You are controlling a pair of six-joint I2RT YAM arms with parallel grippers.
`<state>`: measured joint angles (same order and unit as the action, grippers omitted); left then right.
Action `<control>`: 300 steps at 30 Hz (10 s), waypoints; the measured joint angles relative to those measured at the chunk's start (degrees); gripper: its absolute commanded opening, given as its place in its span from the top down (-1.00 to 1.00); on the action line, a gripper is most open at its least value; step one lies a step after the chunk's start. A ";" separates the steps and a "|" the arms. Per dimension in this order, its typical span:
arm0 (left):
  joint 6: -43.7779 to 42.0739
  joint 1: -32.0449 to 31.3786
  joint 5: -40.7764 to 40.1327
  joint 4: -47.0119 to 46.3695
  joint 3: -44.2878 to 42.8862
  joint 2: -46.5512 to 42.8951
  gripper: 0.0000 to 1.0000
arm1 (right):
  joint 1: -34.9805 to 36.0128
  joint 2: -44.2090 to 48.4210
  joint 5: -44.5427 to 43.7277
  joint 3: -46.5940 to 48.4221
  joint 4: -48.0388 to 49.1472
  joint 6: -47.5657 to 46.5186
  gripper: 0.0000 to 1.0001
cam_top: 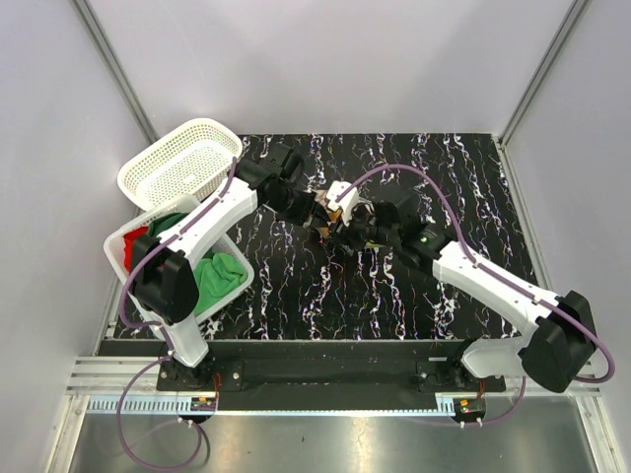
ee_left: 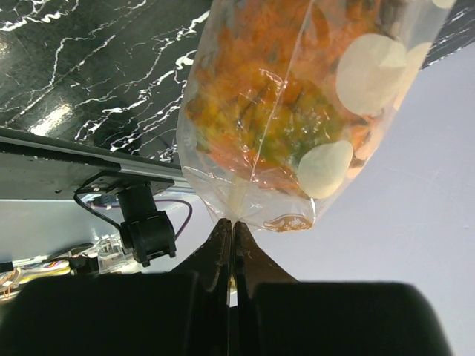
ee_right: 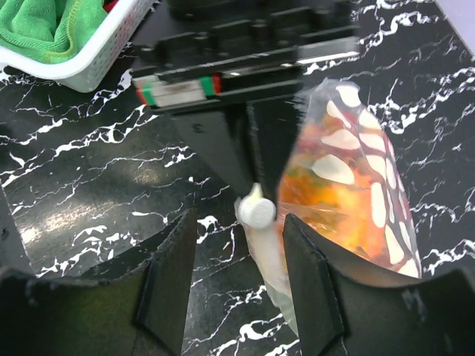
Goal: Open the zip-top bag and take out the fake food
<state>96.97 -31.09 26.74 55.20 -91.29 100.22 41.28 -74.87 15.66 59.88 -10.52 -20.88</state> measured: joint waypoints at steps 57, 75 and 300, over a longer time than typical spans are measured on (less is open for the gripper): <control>-75.17 4.52 7.74 -39.71 18.67 -17.62 -0.66 | -6.86 -5.70 9.40 19.39 -15.39 1.05 1.00; -82.95 4.28 26.56 -45.09 18.73 -11.58 0.25 | -9.42 -10.54 16.98 26.03 -21.84 9.38 1.00; -47.87 25.18 -45.13 -44.35 8.57 -6.71 1.00 | -10.54 -0.02 1.86 14.71 -31.26 43.63 1.00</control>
<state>49.10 -5.91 -18.39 10.85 -82.72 93.51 30.74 -74.89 17.52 74.59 -41.78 22.74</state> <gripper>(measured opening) 0.647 0.010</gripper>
